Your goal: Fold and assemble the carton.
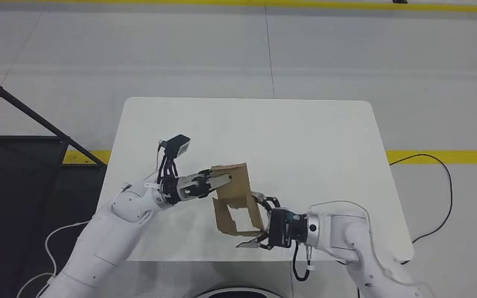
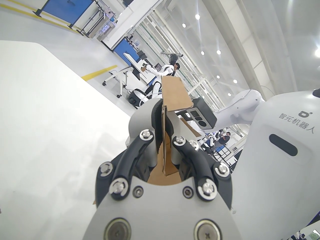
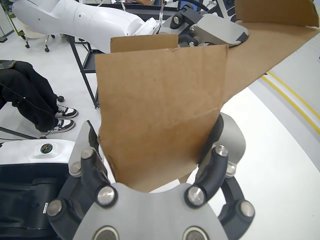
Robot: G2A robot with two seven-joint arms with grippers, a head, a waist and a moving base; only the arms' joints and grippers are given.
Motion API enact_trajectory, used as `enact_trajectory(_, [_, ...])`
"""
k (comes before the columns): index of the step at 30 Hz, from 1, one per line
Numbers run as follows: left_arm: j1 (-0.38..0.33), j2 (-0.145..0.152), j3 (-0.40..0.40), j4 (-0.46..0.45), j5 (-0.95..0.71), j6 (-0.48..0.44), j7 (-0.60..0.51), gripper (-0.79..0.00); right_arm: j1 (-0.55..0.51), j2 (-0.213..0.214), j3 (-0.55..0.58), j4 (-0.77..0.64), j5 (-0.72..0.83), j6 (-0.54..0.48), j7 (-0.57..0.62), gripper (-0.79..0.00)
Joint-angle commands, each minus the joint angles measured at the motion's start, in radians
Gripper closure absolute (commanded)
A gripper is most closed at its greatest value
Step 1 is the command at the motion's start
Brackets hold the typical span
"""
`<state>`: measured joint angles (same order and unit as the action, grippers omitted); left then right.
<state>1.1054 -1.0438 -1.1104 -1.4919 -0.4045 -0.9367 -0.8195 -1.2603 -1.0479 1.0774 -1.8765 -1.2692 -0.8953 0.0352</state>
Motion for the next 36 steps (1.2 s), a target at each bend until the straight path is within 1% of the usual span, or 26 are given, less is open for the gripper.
enact_trajectory(1, [-0.001,0.0,0.003,0.0,-0.007,-0.004,-0.01,0.0,0.005,-0.001,-0.006,0.002,-0.002,-0.003,-0.002,-0.785])
enact_trajectory(7, [-0.003,0.001,0.005,0.003,-0.021,-0.008,-0.026,0.0,0.022,-0.003,-0.022,0.007,-0.01,-0.021,-0.015,-0.785])
enact_trajectory(22, [-0.008,-0.001,0.009,0.005,-0.02,-0.01,-0.026,0.0,0.049,-0.009,-0.055,0.017,-0.011,-0.02,-0.004,-0.785])
enact_trajectory(28, [-0.009,0.0,-0.004,0.013,-0.02,-0.008,-0.014,0.0,0.031,-0.004,-0.025,0.009,-0.015,0.013,-0.011,-0.785])
enact_trajectory(36, [-0.003,0.002,-0.022,0.013,-0.039,0.007,0.002,0.0,-0.045,0.013,0.057,-0.044,-0.056,0.047,-0.052,-0.785])
